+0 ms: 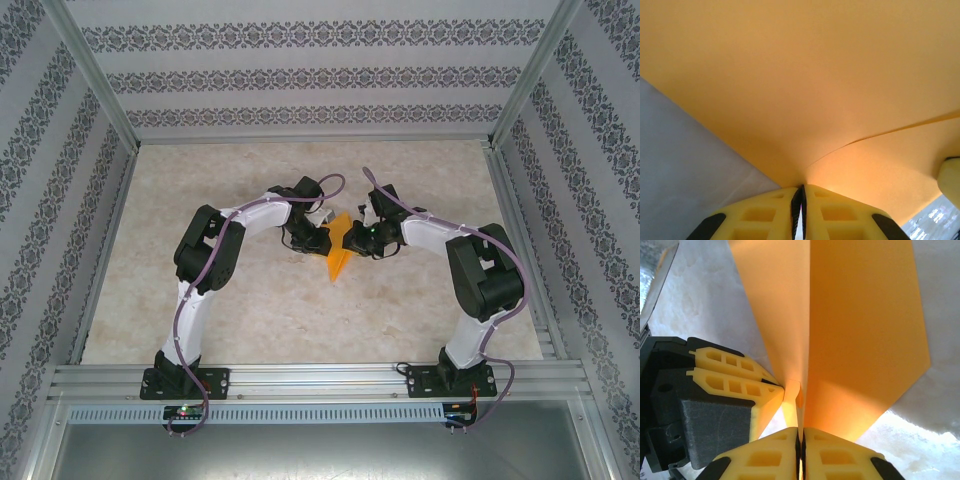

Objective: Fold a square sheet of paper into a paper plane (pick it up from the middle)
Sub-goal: Fourth fold the wing at the center of the table.

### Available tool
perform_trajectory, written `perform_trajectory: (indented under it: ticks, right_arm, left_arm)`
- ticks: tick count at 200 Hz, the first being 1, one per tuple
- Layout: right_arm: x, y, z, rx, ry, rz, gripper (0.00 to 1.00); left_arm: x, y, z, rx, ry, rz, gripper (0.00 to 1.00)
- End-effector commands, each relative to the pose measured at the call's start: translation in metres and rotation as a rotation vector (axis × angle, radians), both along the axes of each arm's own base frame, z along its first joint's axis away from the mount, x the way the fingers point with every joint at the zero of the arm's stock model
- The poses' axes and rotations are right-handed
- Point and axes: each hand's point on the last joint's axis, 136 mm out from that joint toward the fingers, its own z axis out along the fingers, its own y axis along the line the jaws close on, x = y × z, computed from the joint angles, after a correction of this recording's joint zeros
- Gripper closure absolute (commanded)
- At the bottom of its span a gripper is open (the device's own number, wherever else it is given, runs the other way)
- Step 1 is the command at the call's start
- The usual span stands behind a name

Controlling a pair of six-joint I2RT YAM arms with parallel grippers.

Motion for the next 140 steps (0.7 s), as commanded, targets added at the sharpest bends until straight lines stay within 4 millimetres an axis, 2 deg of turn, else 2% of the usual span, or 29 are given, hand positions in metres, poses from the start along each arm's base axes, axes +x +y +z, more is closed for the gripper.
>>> perform_trajectory:
  ticks: [1, 40, 140]
  right_arm:
    - [-0.002, 0.003, -0.002, 0.010, 0.006, 0.009, 0.92]
    - [-0.003, 0.008, -0.006, -0.005, 0.019, 0.030, 0.96]
    - [0.006, 0.024, -0.011, 0.018, 0.033, 0.039, 0.97]
  left_arm:
    - [-0.015, 0.009, -0.047, 0.094, 0.044, -0.018, 0.84]
    - [-0.014, 0.008, -0.046, 0.089, 0.043, -0.018, 0.84]
    - [-0.013, 0.008, -0.046, 0.082, 0.042, -0.017, 0.84]
